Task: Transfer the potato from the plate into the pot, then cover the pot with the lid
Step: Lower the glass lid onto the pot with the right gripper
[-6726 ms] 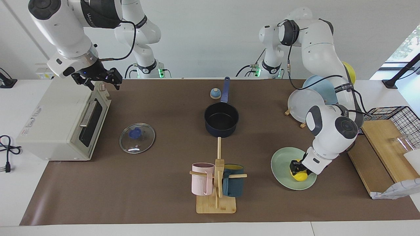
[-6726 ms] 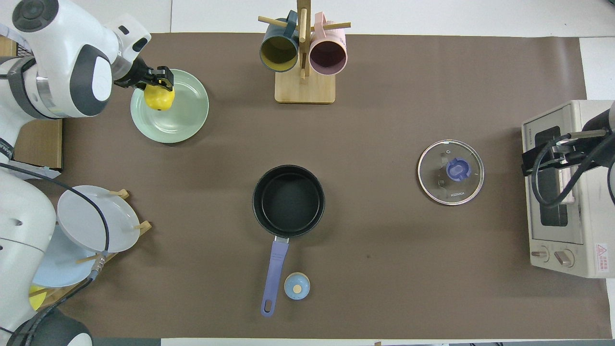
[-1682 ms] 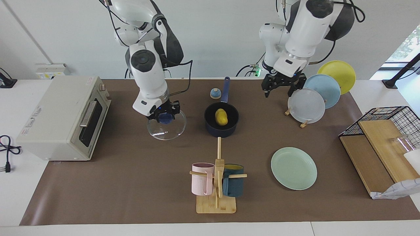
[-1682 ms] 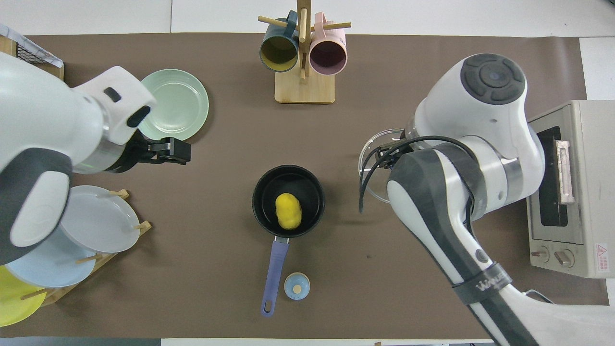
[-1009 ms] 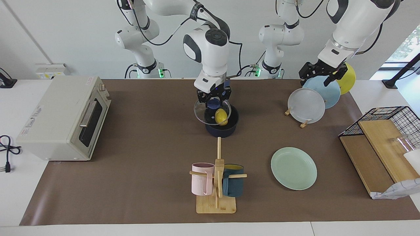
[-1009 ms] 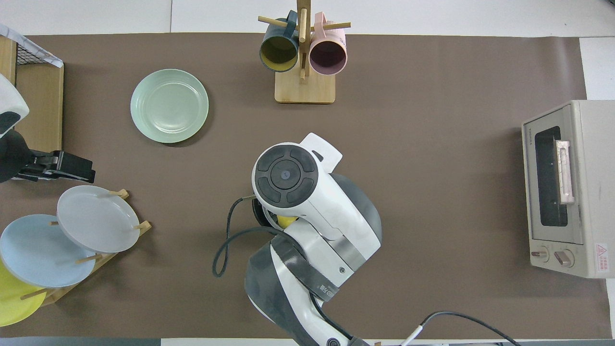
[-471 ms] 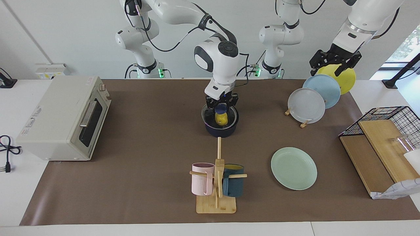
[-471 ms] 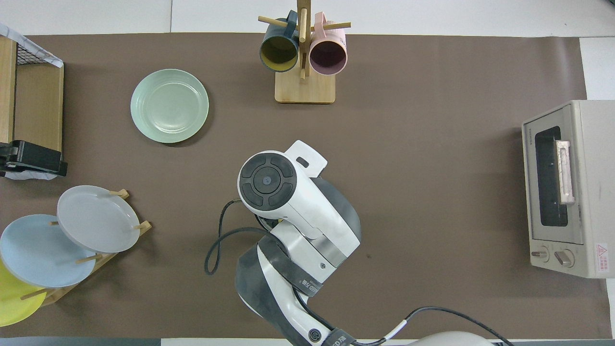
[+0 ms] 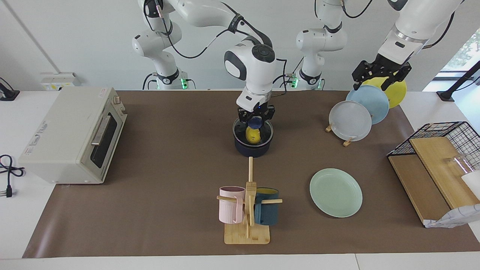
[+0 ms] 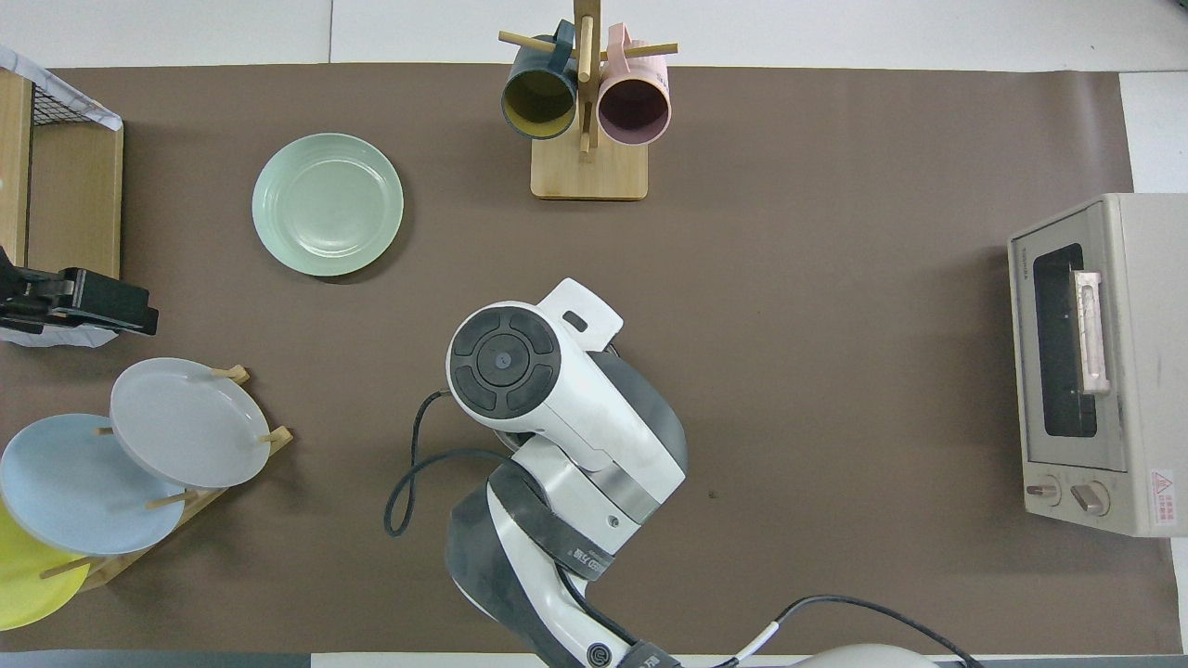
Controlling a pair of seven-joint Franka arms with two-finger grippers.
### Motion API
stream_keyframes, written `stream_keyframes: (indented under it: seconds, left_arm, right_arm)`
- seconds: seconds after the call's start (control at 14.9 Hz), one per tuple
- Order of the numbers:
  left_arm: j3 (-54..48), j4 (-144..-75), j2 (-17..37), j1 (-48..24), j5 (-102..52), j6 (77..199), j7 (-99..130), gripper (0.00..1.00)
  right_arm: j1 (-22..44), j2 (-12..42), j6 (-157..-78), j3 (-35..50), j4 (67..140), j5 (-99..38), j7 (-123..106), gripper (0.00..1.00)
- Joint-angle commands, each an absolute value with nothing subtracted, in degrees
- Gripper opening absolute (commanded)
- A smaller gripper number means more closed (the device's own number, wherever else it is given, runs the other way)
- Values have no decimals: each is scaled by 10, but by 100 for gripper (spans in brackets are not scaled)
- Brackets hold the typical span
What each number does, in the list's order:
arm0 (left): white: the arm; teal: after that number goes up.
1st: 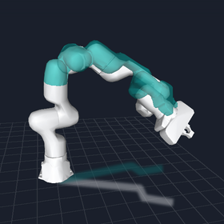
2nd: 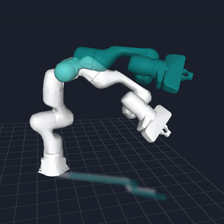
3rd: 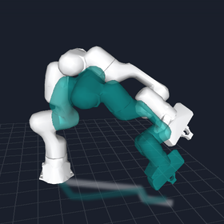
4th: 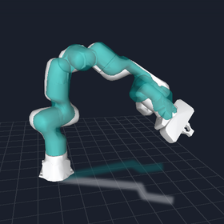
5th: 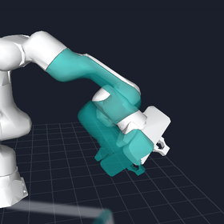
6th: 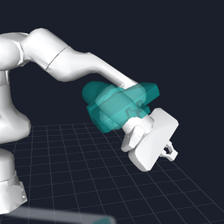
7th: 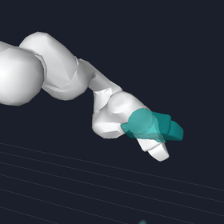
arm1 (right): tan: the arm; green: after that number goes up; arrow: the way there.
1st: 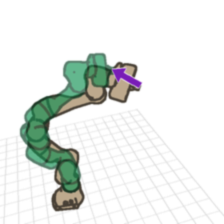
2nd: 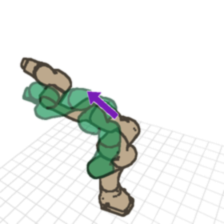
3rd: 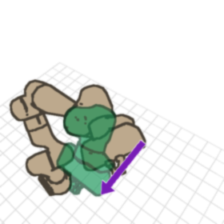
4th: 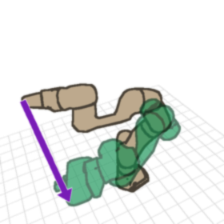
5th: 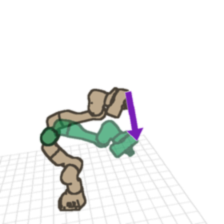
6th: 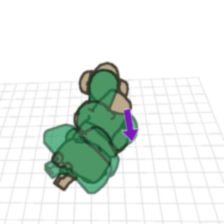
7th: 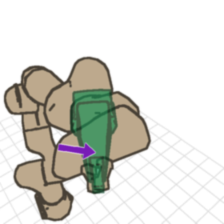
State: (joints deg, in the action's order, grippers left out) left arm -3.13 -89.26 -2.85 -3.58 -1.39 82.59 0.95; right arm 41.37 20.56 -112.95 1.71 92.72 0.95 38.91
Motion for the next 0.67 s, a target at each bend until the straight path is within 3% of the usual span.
stream_keyframes:
  seconds: [0.0,0.61]
  left_arm:
    - [-32,-908,-40,-35,-18,824,3,100]
    - [-30,-903,-27,-33,-18,831,3,100]
  right_arm:
    - [415,207,-1141,16,926,6,399,0]
    - [413,206,-1159,16,944,5,398,0]
